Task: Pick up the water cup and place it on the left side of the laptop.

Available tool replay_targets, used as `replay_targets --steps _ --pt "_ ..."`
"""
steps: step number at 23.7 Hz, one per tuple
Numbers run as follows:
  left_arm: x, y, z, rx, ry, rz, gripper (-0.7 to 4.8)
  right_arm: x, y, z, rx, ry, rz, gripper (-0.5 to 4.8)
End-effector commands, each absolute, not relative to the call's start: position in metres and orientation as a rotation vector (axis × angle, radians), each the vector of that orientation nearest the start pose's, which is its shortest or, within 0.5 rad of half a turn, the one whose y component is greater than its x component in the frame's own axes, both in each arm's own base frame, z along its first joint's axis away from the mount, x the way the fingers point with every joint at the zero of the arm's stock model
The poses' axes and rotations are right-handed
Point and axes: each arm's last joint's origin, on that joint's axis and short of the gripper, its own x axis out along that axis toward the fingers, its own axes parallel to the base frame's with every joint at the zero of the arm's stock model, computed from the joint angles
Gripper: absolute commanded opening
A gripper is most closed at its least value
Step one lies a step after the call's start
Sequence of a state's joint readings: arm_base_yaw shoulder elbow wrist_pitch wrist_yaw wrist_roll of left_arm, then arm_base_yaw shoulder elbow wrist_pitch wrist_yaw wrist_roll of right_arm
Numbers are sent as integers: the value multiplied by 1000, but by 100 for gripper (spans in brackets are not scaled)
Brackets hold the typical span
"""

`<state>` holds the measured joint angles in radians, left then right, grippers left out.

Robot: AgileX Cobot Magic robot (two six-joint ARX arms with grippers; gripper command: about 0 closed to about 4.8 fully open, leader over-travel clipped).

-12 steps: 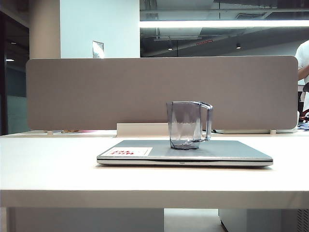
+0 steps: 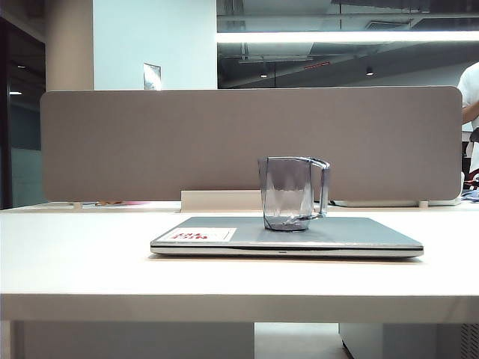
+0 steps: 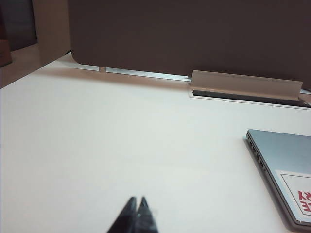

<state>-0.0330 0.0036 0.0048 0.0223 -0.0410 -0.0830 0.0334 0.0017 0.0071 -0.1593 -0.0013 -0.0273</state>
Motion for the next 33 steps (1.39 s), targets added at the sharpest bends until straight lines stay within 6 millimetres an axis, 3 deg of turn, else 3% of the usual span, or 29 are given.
replay_targets --steps 1,12,16,23,33 --pt "97 -2 169 -87 -35 2 -5 97 3 150 -30 140 19 -5" --pt "97 -2 169 -88 -34 1 -6 96 5 152 -16 128 104 -5" --pt "97 -2 169 -88 -35 2 -6 97 6 158 112 87 104 -5" --pt "97 -2 169 -88 -35 2 -6 88 6 197 130 -8 123 -5" --pt "97 -5 170 -86 -35 -88 -6 84 7 228 128 -5 165 -5"
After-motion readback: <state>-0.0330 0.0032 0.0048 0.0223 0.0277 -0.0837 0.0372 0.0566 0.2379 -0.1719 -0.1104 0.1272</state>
